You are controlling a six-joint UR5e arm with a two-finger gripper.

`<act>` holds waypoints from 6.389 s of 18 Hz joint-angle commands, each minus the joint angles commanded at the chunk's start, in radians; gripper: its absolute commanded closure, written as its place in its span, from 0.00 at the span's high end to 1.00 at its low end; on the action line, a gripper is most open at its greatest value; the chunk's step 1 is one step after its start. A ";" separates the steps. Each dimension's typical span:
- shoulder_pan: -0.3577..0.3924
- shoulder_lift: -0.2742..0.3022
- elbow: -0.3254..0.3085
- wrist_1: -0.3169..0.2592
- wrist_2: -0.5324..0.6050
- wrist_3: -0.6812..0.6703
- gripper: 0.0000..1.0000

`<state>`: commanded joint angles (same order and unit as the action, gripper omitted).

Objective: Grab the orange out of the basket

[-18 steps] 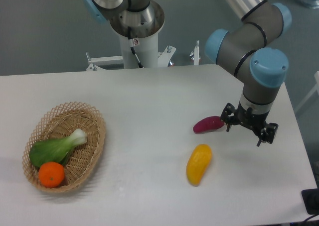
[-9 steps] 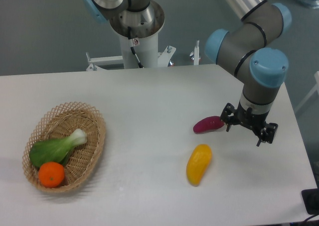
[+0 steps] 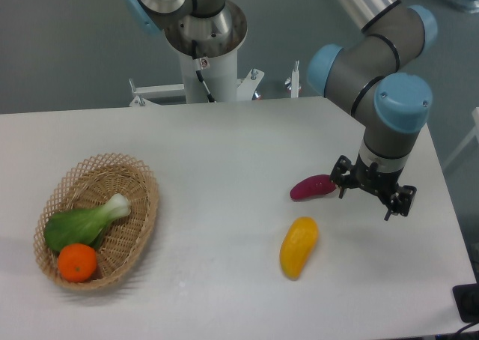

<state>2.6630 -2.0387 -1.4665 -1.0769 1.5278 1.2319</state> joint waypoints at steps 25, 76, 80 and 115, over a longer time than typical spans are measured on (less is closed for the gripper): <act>-0.501 -0.026 0.012 0.078 -0.072 -0.797 1.00; -0.798 -0.104 -0.009 0.144 -0.087 -1.160 0.55; -0.769 -0.060 -0.032 0.144 -0.092 -1.152 0.55; -0.253 0.068 -0.117 0.149 0.054 -0.445 0.58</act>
<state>2.4099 -1.9711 -1.5831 -0.9281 1.5815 0.7866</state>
